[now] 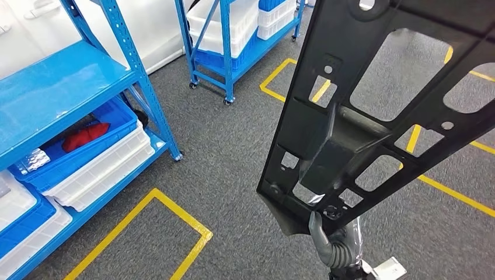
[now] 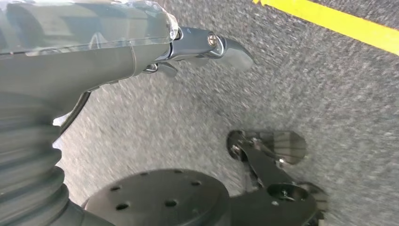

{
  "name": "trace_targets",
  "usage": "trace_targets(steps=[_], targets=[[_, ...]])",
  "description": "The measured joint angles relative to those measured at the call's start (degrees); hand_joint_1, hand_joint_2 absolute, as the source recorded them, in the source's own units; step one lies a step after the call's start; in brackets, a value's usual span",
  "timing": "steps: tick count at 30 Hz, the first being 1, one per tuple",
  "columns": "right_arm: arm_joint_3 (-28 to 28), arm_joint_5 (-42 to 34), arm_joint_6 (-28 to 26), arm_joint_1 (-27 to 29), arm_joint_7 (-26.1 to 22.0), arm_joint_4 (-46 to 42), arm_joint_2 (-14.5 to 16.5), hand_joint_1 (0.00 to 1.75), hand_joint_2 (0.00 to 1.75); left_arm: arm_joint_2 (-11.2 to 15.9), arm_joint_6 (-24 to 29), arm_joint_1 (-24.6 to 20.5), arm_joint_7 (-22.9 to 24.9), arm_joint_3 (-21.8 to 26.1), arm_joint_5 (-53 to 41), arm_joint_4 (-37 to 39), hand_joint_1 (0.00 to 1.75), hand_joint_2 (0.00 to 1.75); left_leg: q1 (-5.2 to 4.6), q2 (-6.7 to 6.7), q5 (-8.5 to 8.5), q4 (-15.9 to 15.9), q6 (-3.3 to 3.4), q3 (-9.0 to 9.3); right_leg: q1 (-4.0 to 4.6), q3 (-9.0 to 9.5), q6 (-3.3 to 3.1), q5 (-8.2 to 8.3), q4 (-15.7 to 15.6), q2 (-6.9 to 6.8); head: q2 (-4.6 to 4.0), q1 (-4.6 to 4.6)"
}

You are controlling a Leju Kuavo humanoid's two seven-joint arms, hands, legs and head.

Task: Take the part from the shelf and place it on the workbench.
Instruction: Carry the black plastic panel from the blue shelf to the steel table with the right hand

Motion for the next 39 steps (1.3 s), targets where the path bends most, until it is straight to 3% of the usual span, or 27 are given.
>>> trace_targets(steps=[2, 3, 5, 7, 8, 9, 11, 13, 15, 16, 17, 19, 21, 22, 23, 24, 25, 26, 28, 30, 32, 34, 36, 38, 39], targets=[[-0.01, -0.06, 0.01, 0.09, -0.02, 0.01, 0.02, 1.75, 1.75, 0.01, -0.01, -0.06, -0.10, 0.05, -0.14, -0.04, 0.00, 1.75, 0.09, 1.04, 0.41, -0.51, 0.68, 0.03, -0.09, -0.49, 0.77, 0.23, 0.05, 0.34, 0.00, 0.01], [-0.01, -0.12, 0.01, 0.09, -0.03, 0.03, 0.02, 1.75, 1.75, 0.01, 0.00, -0.08, -0.19, 0.05, -0.23, -0.07, 0.00, 1.75, 0.18, 1.68, 0.69, -0.77, 1.07, 0.09, -0.03, -0.94, 1.03, -0.31, 0.82, -0.56, 0.00, 0.01], [-0.01, -0.30, 0.02, -0.06, -0.08, 0.25, 0.02, 1.75, 1.75, 0.04, 0.04, -0.03, -0.33, 0.06, -0.43, -0.11, 0.00, 1.75, 0.19, 3.13, 1.01, -1.14, 1.62, 0.07, -0.01, -3.29, 1.35, -3.33, 5.83, -3.50, -0.01, 0.02], [-0.01, -0.57, 0.07, -0.17, -0.35, 0.73, 0.01, 1.75, 1.75, 0.09, 0.16, 0.17, -0.23, 0.06, -0.67, -0.12, 0.00, 1.75, -0.03, 4.63, 0.99, -1.13, 1.80, -0.08, -0.26, -6.83, 1.75, -6.81, 13.38, -5.23, -0.01, 0.02], [-0.01, -0.71, 0.09, -0.17, -0.54, 1.03, 0.01, 1.75, 1.75, 0.11, 0.23, 0.25, -0.13, 0.06, -0.85, -0.12, 0.00, 1.75, -0.10, 5.41, 0.97, -1.11, 1.80, -0.13, -0.42, -7.81, 1.93, -7.41, 15.65, -5.57, -0.01, 0.02], [-0.01, -0.87, 0.09, -0.20, -0.70, 1.32, 0.00, 1.75, 1.75, 0.13, 0.29, 0.27, 0.00, 0.05, -1.11, -0.12, 0.00, 1.75, -0.14, 6.13, 0.93, -1.09, 1.75, -0.13, -0.54, -7.71, 2.03, -6.94, 15.78, -5.83, -0.01, 0.02], [-0.01, -1.16, 0.02, -0.41, -0.84, 1.78, -0.01, 1.75, 1.75, 0.13, 0.33, 0.24, 0.33, -0.01, -1.71, -0.12, 0.00, 1.75, -0.15, 7.39, 0.76, -1.06, 1.51, 0.06, -0.60, -3.93, 1.93, -3.58, 9.38, -6.97, -0.01, 0.02], [0.00, -1.39, -0.17, -0.70, -0.86, 2.03, -0.01, 1.75, 1.75, 0.13, 0.22, 0.21, 0.79, -0.17, -2.34, -0.12, 0.00, 1.75, -0.37, 8.42, 0.48, -0.99, 1.05, 0.30, -0.14, 0.19, 1.34, -1.43, 1.93, -9.01, -0.01, 0.01], [-0.01, -1.59, -0.46, -0.75, -0.94, 2.10, -0.02, 1.75, 1.75, 0.14, 0.03, 0.21, 1.18, -0.39, -2.79, -0.12, 0.00, 1.75, -0.57, 9.32, 0.26, -0.96, 0.49, 0.45, 0.38, 1.14, 0.68, -1.46, -0.29, -9.54, -0.01, 0.01], [-0.02, -1.66, -0.64, -0.66, -1.01, 2.10, -0.02, 1.75, 1.75, 0.14, -0.05, 0.16, 1.29, -0.53, -2.96, -0.12, 0.00, 1.75, -0.59, 9.81, 0.19, -1.01, 0.20, 0.59, 0.44, 1.02, 0.38, -1.35, -0.38, -8.87, -0.01, 0.01], [-0.03, -1.70, -0.81, -0.55, -1.08, 2.10, -0.03, 1.75, 1.75, 0.15, -0.13, 0.09, 1.34, -0.68, -3.13, -0.12, 0.00, 1.75, -0.51, 9.69, -0.04, -0.92, -0.15, 0.71, 0.32, 1.05, 0.07, -1.25, -0.55, -8.31, -0.01, 0.01], [-0.03, -1.72, -1.05, -0.52, -1.28, 2.10, -0.03, 1.75, 1.75, 0.15, -0.20, 0.02, 1.25, -0.96, -3.42, -0.12, 0.00, 1.75, -0.32, 7.61, -1.89, 1.42, -0.64, -0.05, 0.01, 1.21, -0.66, -0.92, -1.03, -7.18, -0.01, 0.01], [-0.03, -1.76, -1.14, -0.59, -1.50, 2.14, -0.03, 1.75, 1.75, 0.15, -0.21, 0.01, 0.98, -1.11, -3.54, -0.12, 0.00, 1.75, -0.12, 5.00, -5.72, 8.28, -0.85, -3.10, -0.11, 1.21, -1.14, -0.73, -1.20, -6.12, -0.01, 0.00], [-0.03, -1.80, -1.19, -0.59, -1.58, 2.23, -0.03, 1.75, 1.75, 0.14, -0.21, -0.07, 0.84, -1.18, -3.58, -0.12, 0.00, 1.75, -0.09, 4.53, -7.50, 12.42, -0.92, -4.99, -0.07, 1.15, -1.23, -0.71, -1.19, -5.54, -0.01, 0.01], [-0.03, -1.85, -1.26, -0.55, -1.67, 2.34, -0.03, 1.75, 1.75, 0.14, -0.22, -0.19, 0.70, -1.27, -3.69, -0.12, 0.00, 1.75, -0.08, 4.36, -8.36, 15.40, -0.99, -6.36, -0.03, 1.15, -1.26, -0.69, -1.15, -4.87, -0.01, 0.01], [-0.04, -1.89, -1.37, -0.53, -1.73, 2.45, -0.03, 1.75, 1.75, 0.13, -0.22, -0.31, 0.61, -1.38, -3.86, -0.12, 0.00, 1.75, -0.05, 4.30, -8.14, 16.60, -1.04, -6.93, 0.00, 1.18, -1.26, -0.69, -1.09, -4.13, -0.01, 0.01], [-0.03, -1.90, -1.51, -0.51, -1.75, 2.52, -0.03, 1.75, 1.75, 0.14, -0.22, -0.36, 0.58, -1.51, -4.08, -0.12, 0.00, 1.75, 0.01, 4.24, -6.67, 15.25, -1.03, -6.31, -0.01, 1.24, -1.22, -0.70, -1.00, -3.34, -0.01, 0.01], [-0.04, -1.90, -1.68, -0.49, -1.76, 2.55, -0.03, 1.75, 1.75, 0.17, -0.22, -0.35, 0.56, -1.65, -4.31, -0.12, 0.00, 1.75, 0.11, 3.88, -4.40, 11.89, -0.99, -4.83, -0.04, 1.31, -1.14, -0.74, -0.86, -2.52, -0.01, 0.01], [-0.04, -1.91, -1.97, -0.47, -1.76, 2.56, -0.03, 1.75, 1.75, 0.25, -0.22, -0.13, 0.52, -1.86, -4.58, -0.12, 0.00, 1.75, 0.45, 1.44, -0.77, 4.06, -0.80, -1.48, -0.04, 1.12, -0.72, -0.87, -0.35, -0.94, -0.01, 0.01], [-0.03, -1.93, -2.05, -0.43, -1.78, 2.55, -0.03, 1.75, 1.75, 0.29, -0.23, 0.03, 0.50, -2.01, -4.69, -0.12, 0.00, 1.75, 0.54, -0.46, -0.06, 0.45, -0.42, -0.15, -0.04, 0.44, 0.05, -0.74, 0.10, 0.36, 0.00, 0.01], [-0.03, -1.96, -2.10, -0.24, -1.79, 2.55, -0.03, 1.75, 1.75, 0.32, -0.25, 0.02, 0.51, -2.22, -4.76, -0.12, 0.00, 1.75, 0.38, 0.29, -0.10, 0.08, 0.27, -0.13, -0.21, -0.14, 0.88, -0.44, 0.16, 1.26, 0.00, 0.00], [-0.03, -2.03, -2.19, -0.13, -1.79, 2.58, -0.04, 1.75, 1.75, 0.33, -0.26, 0.00, 0.50, -2.43, -4.79, -0.12, 0.00, 1.75, 0.37, 1.64, 0.31, -0.42, 1.12, 0.00, -0.23, -1.09, 1.40, -1.47, 1.79, -0.94, -0.01, 0.01], [-0.03, -2.08, -2.22, -0.29, -1.79, 2.66, -0.04, 1.75, 1.75, 0.34, -0.32, 0.12, 0.49, -2.52, -4.81, -0.12, 0.00, 1.75, 0.28, 3.16, 0.49, -0.69, 1.63, 0.03, -0.17, -3.92, 1.73, -4.70, 7.59, -4.44, -0.01, 0.02], [-0.03, -2.08, -2.22, -0.34, -1.78, 2.83, -0.04, 1.75, 1.75, 0.37, -0.37, 0.36, 0.49, -2.56, -4.82, -0.12, 0.00, 1.75, 0.06, 4.74, 0.40, -0.66, 1.76, -0.03, -0.35, -7.44, 2.01, -7.62, 14.77, -5.56, -0.01, 0.02], [-0.03, -2.08, -2.23, -0.30, -1.78, 2.93, -0.05, 1.75, 1.75, 0.38, -0.38, 0.41, 0.49, -2.59, -4.82, -0.12, 0.00, 1.75, -0.01, 5.53, 0.34, -0.65, 1.75, -0.02, -0.44, -8.19, 2.06, -7.75, 16.33, -5.74, -0.01, 0.02]])
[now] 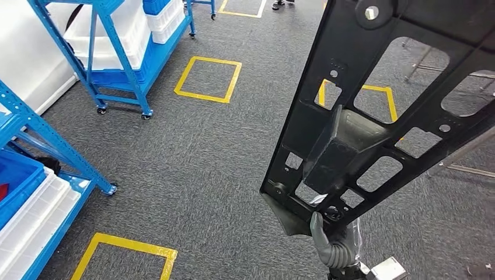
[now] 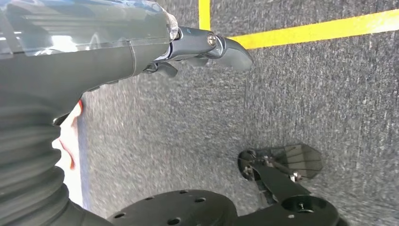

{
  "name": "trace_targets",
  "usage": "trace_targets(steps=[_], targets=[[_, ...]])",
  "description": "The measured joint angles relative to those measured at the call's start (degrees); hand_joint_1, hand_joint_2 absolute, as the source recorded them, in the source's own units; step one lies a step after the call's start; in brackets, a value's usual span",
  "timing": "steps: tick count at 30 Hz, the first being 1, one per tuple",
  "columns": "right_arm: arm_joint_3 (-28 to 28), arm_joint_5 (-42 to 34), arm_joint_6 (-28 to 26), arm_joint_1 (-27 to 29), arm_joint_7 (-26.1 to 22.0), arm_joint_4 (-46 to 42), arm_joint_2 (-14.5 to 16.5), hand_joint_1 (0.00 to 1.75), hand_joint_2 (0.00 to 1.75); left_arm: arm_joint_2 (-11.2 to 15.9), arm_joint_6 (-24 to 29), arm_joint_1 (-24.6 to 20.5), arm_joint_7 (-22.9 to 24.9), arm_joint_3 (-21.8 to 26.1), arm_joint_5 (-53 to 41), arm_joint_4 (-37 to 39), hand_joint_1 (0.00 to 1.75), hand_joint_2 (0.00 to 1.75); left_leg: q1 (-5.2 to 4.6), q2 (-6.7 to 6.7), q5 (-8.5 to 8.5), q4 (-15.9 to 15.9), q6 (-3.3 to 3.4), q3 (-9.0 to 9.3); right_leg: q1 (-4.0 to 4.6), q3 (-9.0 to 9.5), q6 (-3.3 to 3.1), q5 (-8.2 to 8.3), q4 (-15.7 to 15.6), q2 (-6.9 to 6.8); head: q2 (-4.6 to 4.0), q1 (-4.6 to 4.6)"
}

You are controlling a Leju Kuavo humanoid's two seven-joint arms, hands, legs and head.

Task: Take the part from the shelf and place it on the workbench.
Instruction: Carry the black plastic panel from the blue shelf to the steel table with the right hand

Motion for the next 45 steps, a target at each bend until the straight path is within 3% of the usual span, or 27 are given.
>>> trace_targets(steps=[1, 2, 4, 6, 8, 9, 11, 13, 15, 16, 17, 19, 20, 22, 24, 26, 28, 30, 31, 32, 34, 36, 37, 39, 41, 43, 45], targets=[[0.00, -0.01, -0.01, 0.04, 0.00, 0.08, 0.00, 1.75, 1.75, 0.02, 0.00, -0.01, 0.01, -0.03, 0.00, 0.00, 0.00, 1.75, -0.04, 0.72, -0.08, 0.01, -0.05, 0.06, -0.04, 0.36, -0.01, 0.87, -0.56, -0.18, 0.00, 0.00], [0.00, -0.02, -0.01, 0.03, 0.00, 0.15, 0.00, 1.75, 1.75, 0.03, -0.01, -0.06, 0.01, -0.08, 0.00, 0.00, 0.00, 1.75, -0.06, 1.38, -0.20, 0.01, -0.14, 0.20, -0.02, 1.97, -0.11, 2.62, -3.48, -0.61, 0.00, 0.00], [0.00, -0.05, -0.01, -0.11, 0.01, 0.25, 0.00, 1.75, 1.75, 0.03, -0.03, -0.15, 0.01, -0.16, 0.04, 0.00, 0.00, 1.75, -0.24, 2.50, -0.58, 0.05, -0.51, 0.62, 0.43, 6.48, -0.72, 5.67, -11.66, -3.10, 0.00, 0.00], [0.00, -0.13, 0.00, -0.38, 0.01, 0.38, -0.01, 1.75, 1.75, 0.03, -0.03, -0.16, 0.00, -0.19, 0.13, 0.00, 0.00, 1.75, -0.48, 3.49, -0.95, 0.07, -1.04, 0.93, 1.06, 8.66, -1.55, 6.43, -15.97, -4.82, 0.00, -0.01], [0.01, -0.20, 0.01, -0.53, 0.00, 0.59, -0.03, 1.75, 1.75, 0.02, 0.00, -0.25, -0.01, -0.19, 0.21, 0.00, 0.00, 1.75, -0.57, 4.52, -1.21, -0.04, -1.54, 1.18, 1.24, 8.53, -2.17, 6.35, -16.29, -3.85, 0.00, -0.02], [0.01, -0.21, 0.02, -0.55, -0.01, 0.69, -0.04, 1.75, 1.75, 0.02, 0.01, -0.31, -0.01, -0.19, 0.23, 0.00, 0.00, 1.75, -0.51, 4.24, -1.54, 0.17, -1.83, 1.26, 1.12, 8.57, -2.44, 6.44, -16.48, -3.19, 0.00, -0.01], [0.03, -0.22, 0.04, -0.80, -0.02, 0.89, -0.04, 1.75, 1.75, 0.03, 0.01, -0.37, -0.02, -0.19, 0.26, 0.00, 0.00, 1.75, -0.36, 1.91, -3.64, 3.15, -2.25, 0.15, 0.74, 8.76, -3.11, 6.70, -16.92, -1.92, 0.00, -0.01], [0.09, -0.22, 0.10, -1.08, -0.02, 1.14, -0.04, 1.75, 1.75, 0.02, 0.01, -0.36, -0.08, -0.16, 0.49, 0.00, 0.00, 1.75, -0.26, -0.61, -7.33, 10.56, -2.39, -3.37, 0.67, 8.79, -3.51, 6.78, -17.00, -0.69, 0.01, -0.02], [0.14, -0.22, 0.15, -1.15, -0.02, 1.46, -0.04, 1.75, 1.75, -0.01, 0.00, -0.58, -0.01, -0.13, 0.74, 0.00, 0.00, 1.75, -0.25, -1.16, -9.03, 16.66, -2.44, -6.57, 0.74, 8.84, -3.61, 6.77, -16.95, 0.76, 0.01, -0.02], [0.14, -0.23, 0.15, -1.15, -0.02, 1.60, -0.04, 1.75, 1.75, -0.03, 0.01, -0.69, 0.10, -0.13, 0.78, 0.00, 0.00, 1.75, -0.24, -1.21, -8.15, 16.78, -2.41, -6.85, 0.74, 8.94, -3.59, 6.75, -16.91, 1.55, 0.01, -0.02], [0.14, -0.23, 0.16, -1.15, -0.02, 1.71, -0.04, 1.75, 1.75, -0.03, 0.01, -0.72, 0.24, -0.13, 0.78, 0.00, 0.00, 1.75, -0.21, -1.36, -6.23, 14.63, -2.33, -6.06, 0.72, 9.08, -3.53, 6.71, -16.84, 2.39, 0.00, -0.02], [0.14, -0.23, 0.16, -1.18, -0.02, 1.79, -0.04, 1.75, 1.75, -0.02, 0.03, -0.56, 0.44, -0.13, 0.79, 0.00, 0.00, 1.75, -0.07, -3.09, -1.81, 6.93, -2.10, -2.94, 0.72, 9.28, -3.21, 6.55, -16.56, 3.99, 0.00, -0.01], [0.15, -0.23, 0.16, -1.22, -0.03, 1.80, -0.04, 1.75, 1.75, -0.01, 0.05, -0.46, 0.50, -0.13, 0.79, 0.00, 0.00, 1.75, 0.04, -4.17, -0.58, 3.75, -1.98, -1.71, 0.71, 9.16, -2.94, 6.51, -16.33, 4.72, 0.00, -0.01], [0.18, -0.23, 0.17, -1.26, -0.04, 1.81, -0.04, 1.75, 1.75, 0.02, 0.11, -0.34, 0.53, -0.12, 0.80, 0.00, 0.00, 1.75, 0.01, -5.34, -0.25, 1.21, -1.67, -0.87, 0.60, 8.64, -2.23, 6.65, -16.11, 5.89, 0.00, -0.01], [0.20, -0.23, 0.18, -1.16, -0.04, 1.81, -0.05, 1.75, 1.75, 0.02, 0.15, -0.36, 0.54, -0.11, 0.80, 0.00, 0.00, 1.75, -0.01, -4.38, 0.05, 0.73, -0.99, -0.74, 0.42, 8.26, -1.48, 6.85, -16.14, 6.62, 0.00, -0.01], [0.20, -0.23, 0.16, -1.20, -0.04, 1.81, -0.06, 1.75, 1.75, -0.02, 0.15, -0.37, 0.52, -0.10, 0.80, 0.00, 0.00, 1.75, 0.07, -3.15, 0.49, 0.19, -0.22, -0.59, 0.52, 7.12, -0.92, 5.35, -13.94, 4.57, 0.00, -0.01], [0.20, -0.23, 0.14, -1.37, -0.03, 1.82, -0.07, 1.75, 1.75, -0.04, 0.15, -0.22, 0.50, -0.10, 0.79, 0.00, 0.00, 1.75, -0.08, -1.80, 0.61, -0.04, 0.18, -0.63, 0.52, 3.94, -0.52, 1.73, -7.33, 1.34, 0.00, 0.00], [0.20, -0.23, 0.13, -1.40, -0.02, 1.94, -0.08, 1.75, 1.75, -0.01, 0.15, 0.02, 0.51, -0.09, 0.79, 0.00, 0.00, 1.75, -0.28, -0.36, 0.53, -0.01, 0.27, -0.71, 0.30, 0.73, -0.21, -0.69, -0.79, 0.14, 0.00, 0.00], [0.20, -0.23, 0.13, -1.38, -0.02, 2.02, -0.09, 1.75, 1.75, 0.01, 0.15, 0.07, 0.49, -0.09, 0.79, 0.00, 0.00, 1.75, -0.34, 0.35, 0.46, -0.01, 0.27, -0.68, 0.21, 0.46, -0.17, -0.35, -0.18, -0.08, 0.00, 0.00], [0.20, -0.24, 0.13, -1.37, -0.02, 2.08, -0.10, 1.75, 1.75, 0.02, 0.15, 0.06, 0.42, -0.08, 0.79, 0.00, 0.00, 1.75, -0.38, 1.01, 0.36, 0.00, 0.23, -0.59, 0.15, 1.39, -0.20, 0.98, -1.86, -0.33, 0.00, 0.00], [0.20, -0.23, 0.13, -1.38, -0.02, 2.11, -0.12, 1.75, 1.75, 0.00, 0.16, -0.01, 0.15, -0.08, 0.79, 0.00, 0.00, 1.75, -0.46, 2.16, 0.07, -0.01, 0.00, -0.19, 0.30, 5.82, -0.59, 4.55, -9.97, -2.17, 0.00, 0.00], [0.20, -0.24, 0.17, -1.42, -0.03, 2.07, -0.13, 1.75, 1.75, -0.03, 0.17, -0.05, -0.18, -0.08, 0.80, 0.00, 0.00, 1.75, -0.68, 3.10, -0.28, 0.04, -0.50, 0.16, 0.89, 8.87, -1.30, 6.07, -15.74, -4.05, 0.00, 0.00], [0.20, -0.25, 0.19, -1.41, -0.04, 2.03, -0.14, 1.75, 1.75, -0.04, 0.18, -0.07, -0.32, -0.08, 0.80, 0.00, 0.00, 1.75, -0.77, 3.59, -0.44, 0.03, -0.78, 0.28, 1.17, 9.19, -1.62, 5.95, -16.53, -4.29, 0.00, 0.00], [0.20, -0.25, 0.20, -1.22, -0.04, 1.84, -0.16, 1.75, 1.75, -0.06, 0.18, -0.17, -0.57, -0.09, 0.79, -0.01, 0.00, 1.75, -0.81, 4.44, -0.76, 0.00, -1.37, 0.54, 1.15, 9.12, -2.20, 6.10, -16.78, -2.91, 0.00, -0.01], [0.20, -0.25, 0.18, -1.04, -0.05, 1.49, -0.17, 1.75, 1.75, -0.07, 0.17, -0.31, -0.76, -0.10, 0.69, -0.02, 0.00, 1.75, -0.68, 2.79, -2.16, 1.70, -1.90, 0.15, 0.77, 9.40, -2.78, 6.39, -17.34, -1.70, 0.00, -0.01], [0.24, -0.26, 0.17, -1.08, -0.06, 1.22, -0.15, 1.75, 1.75, -0.08, 0.17, -0.30, -0.90, -0.10, 0.63, -0.02, 0.00, 1.75, -0.48, -0.13, -5.72, 8.15, -2.19, -2.66, 0.61, 9.57, -3.23, 6.53, -17.60, -0.55, 0.00, -0.02], [0.28, -0.26, 0.17, -1.08, -0.04, 1.19, -0.15, 1.75, 1.75, -0.09, 0.16, -0.42, -0.99, -0.09, 0.65, -0.02, 0.00, 1.75, -0.40, -1.14, -8.61, 15.66, -2.34, -6.36, 0.66, 9.57, -3.41, 6.54, -17.54, 0.81, 0.00, -0.02]])
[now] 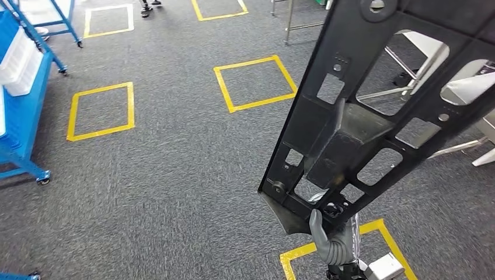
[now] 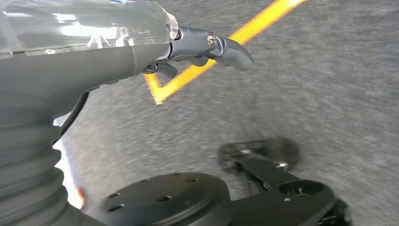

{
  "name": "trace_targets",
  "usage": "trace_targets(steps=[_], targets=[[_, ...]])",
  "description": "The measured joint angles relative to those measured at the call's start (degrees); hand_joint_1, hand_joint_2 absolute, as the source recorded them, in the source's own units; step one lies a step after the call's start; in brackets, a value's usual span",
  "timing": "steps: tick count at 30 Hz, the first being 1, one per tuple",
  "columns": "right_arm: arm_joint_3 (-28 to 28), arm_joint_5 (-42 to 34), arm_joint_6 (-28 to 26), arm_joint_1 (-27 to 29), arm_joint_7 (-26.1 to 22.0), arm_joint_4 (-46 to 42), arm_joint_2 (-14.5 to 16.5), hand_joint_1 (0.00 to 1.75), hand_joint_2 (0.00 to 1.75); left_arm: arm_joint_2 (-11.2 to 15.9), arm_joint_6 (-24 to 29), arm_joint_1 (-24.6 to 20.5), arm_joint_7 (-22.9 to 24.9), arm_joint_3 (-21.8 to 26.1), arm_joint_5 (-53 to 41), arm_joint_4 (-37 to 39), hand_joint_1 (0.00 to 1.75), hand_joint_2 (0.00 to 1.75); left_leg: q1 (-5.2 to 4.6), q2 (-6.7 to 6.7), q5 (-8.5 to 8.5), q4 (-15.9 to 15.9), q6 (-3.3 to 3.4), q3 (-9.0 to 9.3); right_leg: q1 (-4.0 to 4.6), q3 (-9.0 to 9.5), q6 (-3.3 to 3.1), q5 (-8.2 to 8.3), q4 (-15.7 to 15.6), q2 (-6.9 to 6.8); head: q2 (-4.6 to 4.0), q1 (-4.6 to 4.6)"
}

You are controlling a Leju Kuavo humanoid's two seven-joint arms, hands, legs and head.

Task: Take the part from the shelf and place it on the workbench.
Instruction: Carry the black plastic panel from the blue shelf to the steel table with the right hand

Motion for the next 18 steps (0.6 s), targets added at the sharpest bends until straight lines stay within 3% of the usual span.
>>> trace_targets(steps=[1, 2, 3, 5, 7, 9, 10, 12, 14, 15, 16, 17, 18], targets=[[0.01, 0.00, -0.03, 0.04, 0.01, -0.01, -0.01, 1.75, 1.75, -0.01, -0.01, -0.11, -0.01, 0.01, -0.01, 0.00, 0.00, 1.75, 0.03, -0.08, 0.13, 1.42, -0.04, -0.84, 0.02, 0.04, 0.00, -0.01, 0.05, 0.75, 0.00, 0.00], [0.01, 0.00, -0.11, 0.07, 0.02, -0.02, -0.01, 1.75, 1.75, -0.02, -0.01, -0.20, 0.04, 0.01, -0.12, 0.00, 0.00, 1.75, 0.08, -0.14, 1.50, 0.47, -0.03, -0.59, 0.01, 0.13, 0.05, -0.05, 0.13, 1.57, 0.00, 0.00], [0.01, 0.00, -0.22, 0.09, 0.03, -0.04, -0.01, 1.75, 1.75, -0.03, -0.04, -0.21, 0.12, 0.00, -0.25, 0.00, 0.00, 1.75, 0.18, -0.51, 3.79, -2.60, 0.01, 0.62, -0.02, 0.23, 0.15, -0.11, 0.25, 2.44, 0.00, 0.00], [0.01, 0.01, -0.59, 0.17, 0.06, -0.26, -0.01, 1.75, 1.75, -0.02, -0.18, -0.04, 0.33, -0.01, -0.49, 0.00, 0.00, 1.75, 0.46, -2.97, 7.78, -10.44, 0.17, 3.74, -0.06, 0.13, 0.53, -0.32, 0.70, 4.06, 0.00, 0.01], [0.01, 0.03, -0.90, 0.34, 0.06, -0.69, -0.01, 1.75, 1.75, 0.01, -0.32, 0.07, 0.51, -0.05, -0.64, 0.00, 0.00, 1.75, 0.57, -4.89, 8.73, -14.24, 0.49, 5.17, -0.13, -0.48, 1.18, -0.29, 1.05, 5.35, 0.00, 0.01], [0.01, 0.05, -1.03, 0.70, 0.07, -1.16, -0.02, 1.75, 1.75, 0.01, -0.39, 0.04, 0.57, -0.10, -0.78, 0.00, 0.00, 1.75, 0.50, -4.21, 8.65, -14.74, 1.09, 5.28, -0.24, -0.97, 1.98, 0.00, 1.01, 6.52, 0.00, 0.01], [0.01, 0.07, -1.06, 0.92, 0.07, -1.39, -0.03, 1.75, 1.75, -0.01, -0.43, 0.02, 0.58, -0.13, -0.84, 0.00, 0.00, 1.75, 0.53, -3.58, 8.84, -15.05, 1.49, 5.35, -0.24, -1.17, 2.30, -0.13, 1.21, 6.23, 0.00, 0.02], [0.01, 0.10, -1.10, 1.03, 0.11, -1.84, -0.03, 1.75, 1.75, -0.06, -0.48, 0.01, 0.53, -0.15, -0.90, 0.00, 0.00, 1.75, 0.66, -2.14, 9.21, -15.69, 2.23, 5.55, -0.10, -2.71, 2.84, -2.08, 4.29, 3.47, 0.00, 0.02], [0.01, 0.13, -1.13, 0.98, 0.25, -2.04, -0.03, 1.75, 1.75, -0.05, -0.53, 0.14, 0.48, -0.15, -0.91, 0.00, 0.00, 1.75, 0.48, -0.63, 9.20, -15.84, 2.58, 5.64, -0.21, -6.23, 3.25, -5.68, 11.42, 0.18, 0.00, 0.02], [0.01, 0.14, -1.13, 1.01, 0.34, -2.07, -0.03, 1.75, 1.75, -0.04, -0.56, 0.23, 0.49, -0.15, -0.91, 0.00, 0.00, 1.75, 0.37, 0.16, 9.11, -15.82, 2.62, 5.64, -0.34, -7.98, 3.44, -6.93, 14.87, -0.46, 0.00, 0.02], [0.01, 0.15, -1.12, 1.06, 0.43, -2.09, -0.03, 1.75, 1.75, -0.03, -0.58, 0.28, 0.50, -0.15, -0.91, 0.00, 0.00, 1.75, 0.31, 0.96, 8.99, -15.79, 2.62, 5.67, -0.47, -8.94, 3.56, -7.20, 16.74, -0.78, 0.00, 0.02], [0.01, 0.17, -1.10, 1.10, 0.51, -2.11, -0.03, 1.75, 1.75, -0.03, -0.60, 0.27, 0.54, -0.15, -0.91, 0.00, 0.00, 1.75, 0.28, 1.70, 8.86, -15.75, 2.57, 5.75, -0.55, -8.79, 3.61, -6.40, 16.44, -1.00, 0.00, 0.02], [0.01, 0.19, -1.08, 1.09, 0.62, -2.17, -0.03, 1.75, 1.75, -0.03, -0.64, 0.23, 0.58, -0.15, -0.90, 0.00, 0.00, 1.75, 0.27, 2.36, 8.70, -15.72, 2.47, 5.91, -0.59, -7.43, 3.58, -4.71, 13.91, -1.36, 0.01, 0.02]])
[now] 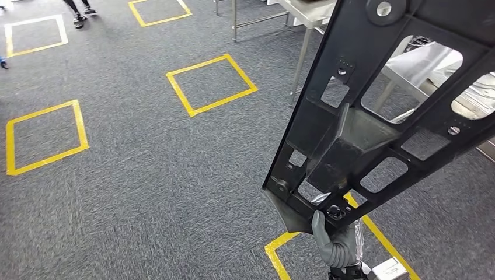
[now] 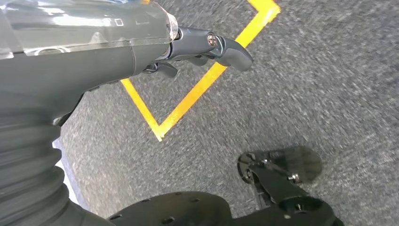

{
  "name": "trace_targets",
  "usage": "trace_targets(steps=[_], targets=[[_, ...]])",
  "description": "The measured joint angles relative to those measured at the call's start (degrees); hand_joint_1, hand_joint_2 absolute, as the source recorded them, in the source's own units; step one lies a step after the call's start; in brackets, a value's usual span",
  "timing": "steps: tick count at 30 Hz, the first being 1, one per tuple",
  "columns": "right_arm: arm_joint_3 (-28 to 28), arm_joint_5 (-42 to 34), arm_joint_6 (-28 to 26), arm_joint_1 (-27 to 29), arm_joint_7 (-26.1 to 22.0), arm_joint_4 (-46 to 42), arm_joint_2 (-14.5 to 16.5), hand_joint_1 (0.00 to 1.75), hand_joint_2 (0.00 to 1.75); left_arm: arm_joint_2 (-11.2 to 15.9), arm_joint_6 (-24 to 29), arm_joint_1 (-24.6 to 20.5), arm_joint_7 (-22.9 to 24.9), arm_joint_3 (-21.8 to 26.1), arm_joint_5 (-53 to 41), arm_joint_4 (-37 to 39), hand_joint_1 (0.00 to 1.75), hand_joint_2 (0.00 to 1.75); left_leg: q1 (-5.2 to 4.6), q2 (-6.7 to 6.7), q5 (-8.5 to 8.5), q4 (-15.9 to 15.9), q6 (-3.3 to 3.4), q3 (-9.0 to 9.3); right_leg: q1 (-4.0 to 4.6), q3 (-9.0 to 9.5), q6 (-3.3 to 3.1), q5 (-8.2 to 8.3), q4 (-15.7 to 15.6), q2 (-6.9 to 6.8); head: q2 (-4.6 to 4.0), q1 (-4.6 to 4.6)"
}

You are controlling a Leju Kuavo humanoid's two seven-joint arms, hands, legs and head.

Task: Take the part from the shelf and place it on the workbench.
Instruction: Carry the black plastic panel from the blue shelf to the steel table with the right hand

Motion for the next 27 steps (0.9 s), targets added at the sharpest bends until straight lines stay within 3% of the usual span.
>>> trace_targets(steps=[2, 4, 5, 7, 9, 11, 12, 13, 14, 16, 18, 20, 22, 24, 26, 27], targets=[[0.00, 0.03, 0.06, -0.19, 0.32, -0.18, 0.00, 1.75, 1.75, -0.04, -0.09, -0.08, 0.08, 0.00, 0.02, 0.00, 0.00, 1.75, -0.13, 1.08, -0.41, 0.06, -0.39, 0.51, 0.35, 4.44, -0.49, 3.36, -8.01, -2.36, 0.00, 0.00], [0.00, 0.04, 0.12, -0.58, 0.54, -0.39, 0.00, 1.75, 1.75, -0.09, -0.14, -0.12, 0.17, 0.00, 0.03, 0.00, 0.00, 1.75, -0.32, 2.03, -0.84, 0.11, -0.95, 0.96, 0.98, 6.88, -1.24, 4.39, -12.60, -4.18, -0.01, 0.00], [0.00, 0.05, 0.14, -0.74, 0.56, -0.46, 0.00, 1.75, 1.75, -0.10, -0.15, -0.16, 0.23, 0.00, 0.05, 0.00, 0.00, 1.75, -0.39, 2.57, -0.99, 0.07, -1.24, 1.15, 1.26, 6.97, -1.57, 4.16, -13.02, -4.20, -0.01, 0.00], [0.00, 0.08, 0.16, -0.82, 0.56, -0.63, 0.00, 1.75, 1.75, -0.10, -0.17, -0.33, 0.32, -0.01, 0.07, -0.01, 0.00, 1.75, -0.36, 3.24, -1.36, 0.05, -1.82, 1.55, 1.10, 7.01, -2.10, 4.33, -13.33, -2.76, 0.00, 0.00], [0.01, 0.09, 0.18, -1.00, 0.60, -0.79, 0.01, 1.75, 1.75, -0.09, -0.17, -0.41, 0.39, -0.02, 0.08, -0.01, 0.00, 1.75, -0.19, 1.14, -3.12, 2.53, -2.31, 0.73, 0.67, 7.31, -2.76, 4.61, -13.82, -1.43, 0.00, -0.01], [0.07, 0.09, 0.20, -1.29, 0.63, -0.90, 0.03, 1.75, 1.75, -0.10, -0.17, -0.34, 0.45, 0.00, 0.16, -0.01, 0.00, 1.75, 0.02, -1.72, -6.63, 9.53, -2.54, -2.61, 0.51, 7.41, -3.20, 4.71, -13.96, -0.07, -0.01, -0.02], [0.09, 0.09, 0.20, -1.36, 0.67, -0.90, 0.04, 1.75, 1.75, -0.10, -0.19, -0.39, 0.45, 0.01, 0.22, -0.01, 0.00, 1.75, 0.05, -2.25, -8.08, 13.45, -2.60, -4.62, 0.55, 7.42, -3.32, 4.70, -13.93, 0.65, -0.01, -0.02], [0.11, 0.09, 0.20, -1.36, 0.69, -0.89, 0.04, 1.75, 1.75, -0.10, -0.21, -0.50, 0.44, 0.02, 0.26, -0.01, 0.00, 1.75, 0.05, -2.44, -8.57, 16.05, -2.63, -6.06, 0.59, 7.47, -3.33, 4.68, -13.88, 1.42, -0.01, -0.02], [0.11, 0.09, 0.20, -1.35, 0.71, -0.89, 0.04, 1.75, 1.75, -0.10, -0.21, -0.61, 0.40, 0.03, 0.28, -0.01, 0.00, 1.75, 0.05, -2.52, -7.85, 16.58, -2.60, -6.57, 0.62, 7.55, -3.32, 4.64, -13.82, 2.24, -0.01, -0.02], [0.11, 0.09, 0.20, -1.35, 0.73, -0.88, 0.04, 1.75, 1.75, -0.10, -0.20, -0.68, 0.33, 0.02, 0.24, -0.01, 0.00, 1.75, 0.10, -3.12, -3.54, 11.19, -2.33, -4.62, 0.61, 7.79, -3.18, 4.51, -13.66, 3.91, -0.01, -0.02], [0.11, 0.09, 0.20, -1.35, 0.74, -0.88, 0.04, 1.75, 1.75, -0.08, -0.19, -0.44, 0.13, 0.02, 0.24, -0.01, 0.00, 1.75, 0.22, -5.82, -0.29, 3.95, -1.97, -1.78, 0.55, 7.65, -2.79, 4.39, -13.37, 5.44, -0.01, -0.02], [0.14, 0.09, 0.20, -1.35, 0.77, -0.88, 0.04, 1.75, 1.75, -0.07, -0.19, -0.33, -0.03, 0.02, 0.24, 0.00, 0.00, 1.75, 0.14, -7.67, 0.09, 1.05, -1.71, -0.82, 0.28, 7.00, -2.05, 4.54, -13.17, 6.67, -0.01, -0.02], [0.15, 0.10, 0.21, -1.27, 0.79, -0.89, 0.02, 1.75, 1.75, -0.13, -0.19, -0.43, 0.00, 0.00, 0.20, 0.00, 0.00, 1.75, 0.15, -6.75, 0.26, 0.49, -1.25, -0.74, 0.09, 6.56, -1.24, 4.79, -13.21, 7.77, -0.01, -0.01], [0.15, 0.11, 0.21, -1.24, 0.79, -0.90, -0.01, 1.75, 1.75, -0.18, -0.19, -0.46, 0.16, -0.02, 0.08, -0.02, 0.00, 1.75, 0.43, -5.36, 0.64, -0.20, -0.59, -0.44, 0.31, 5.74, -0.73, 3.74, -11.62, 6.09, -0.01, -0.01], [0.15, 0.11, 0.20, -1.36, 0.80, -0.90, -0.03, 1.75, 1.75, -0.18, -0.19, -0.32, 0.33, -0.02, 0.00, -0.04, 0.00, 1.75, 0.43, -3.80, 0.76, -0.56, -0.19, -0.28, 0.37, 2.77, -0.36, 0.45, -5.55, 2.55, -0.01, 0.00], [0.15, 0.11, 0.21, -1.43, 0.81, -0.89, -0.05, 1.75, 1.75, -0.18, -0.19, -0.23, 0.40, -0.01, 0.01, -0.04, 0.00, 1.75, 0.37, -3.01, 0.70, -0.56, -0.10, -0.29, 0.26, 0.80, -0.19, -1.26, -1.65, 1.47, 0.00, 0.00]])
